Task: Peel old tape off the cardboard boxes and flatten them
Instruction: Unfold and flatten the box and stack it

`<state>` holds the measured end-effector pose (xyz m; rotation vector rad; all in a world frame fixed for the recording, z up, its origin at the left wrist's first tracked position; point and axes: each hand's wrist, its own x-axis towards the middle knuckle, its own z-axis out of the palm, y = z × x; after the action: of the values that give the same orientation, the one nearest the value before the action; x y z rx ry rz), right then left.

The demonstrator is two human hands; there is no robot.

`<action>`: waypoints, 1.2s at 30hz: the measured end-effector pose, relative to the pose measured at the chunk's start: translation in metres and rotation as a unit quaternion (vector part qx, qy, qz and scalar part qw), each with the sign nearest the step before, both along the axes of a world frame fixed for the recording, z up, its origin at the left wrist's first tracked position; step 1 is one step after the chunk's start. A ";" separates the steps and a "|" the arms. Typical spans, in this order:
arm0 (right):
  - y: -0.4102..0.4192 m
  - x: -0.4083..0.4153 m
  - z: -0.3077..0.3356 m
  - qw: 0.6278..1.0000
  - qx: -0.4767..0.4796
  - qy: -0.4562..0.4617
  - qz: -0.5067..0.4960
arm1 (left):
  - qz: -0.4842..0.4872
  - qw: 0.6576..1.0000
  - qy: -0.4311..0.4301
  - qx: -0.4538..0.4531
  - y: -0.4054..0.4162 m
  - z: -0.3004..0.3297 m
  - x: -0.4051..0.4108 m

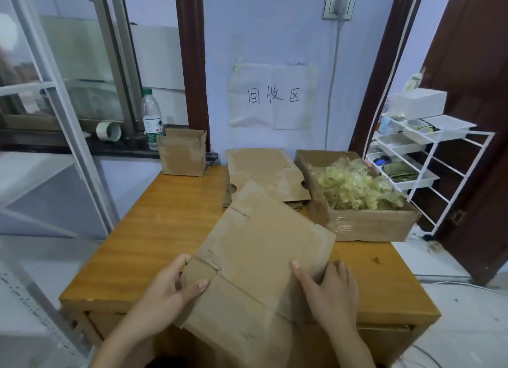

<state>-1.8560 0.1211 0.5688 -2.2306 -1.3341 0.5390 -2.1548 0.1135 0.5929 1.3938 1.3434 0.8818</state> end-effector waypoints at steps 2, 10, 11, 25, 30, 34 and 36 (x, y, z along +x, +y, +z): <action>-0.001 0.000 0.008 0.994 0.054 0.090 0.003 | 0.020 0.998 -0.067 -0.006 -0.004 0.000 0.003; 0.011 0.003 0.068 0.816 0.136 0.560 0.041 | 0.128 0.967 -0.222 -0.016 0.004 0.010 0.025; 0.016 0.003 0.074 0.821 0.119 0.554 0.069 | 0.147 0.962 -0.230 -0.013 0.008 0.014 0.029; 0.262 0.013 0.149 0.963 0.206 0.156 0.076 | 0.206 0.966 -0.143 0.064 0.212 0.082 0.084; 0.300 0.006 0.120 0.986 0.092 0.066 0.120 | 0.229 0.968 -0.091 0.050 0.263 0.049 0.095; 0.320 0.000 0.094 0.985 0.070 -0.024 0.153 | 0.215 0.974 0.042 0.055 0.279 0.031 0.095; 0.328 -0.001 0.081 0.981 0.046 -0.069 0.175 | 0.184 0.970 0.146 0.057 0.282 0.018 0.095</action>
<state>-1.8568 0.4488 0.6493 -1.9983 -1.8019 0.4360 -2.0596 0.3953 0.6112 1.4264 1.8419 1.0367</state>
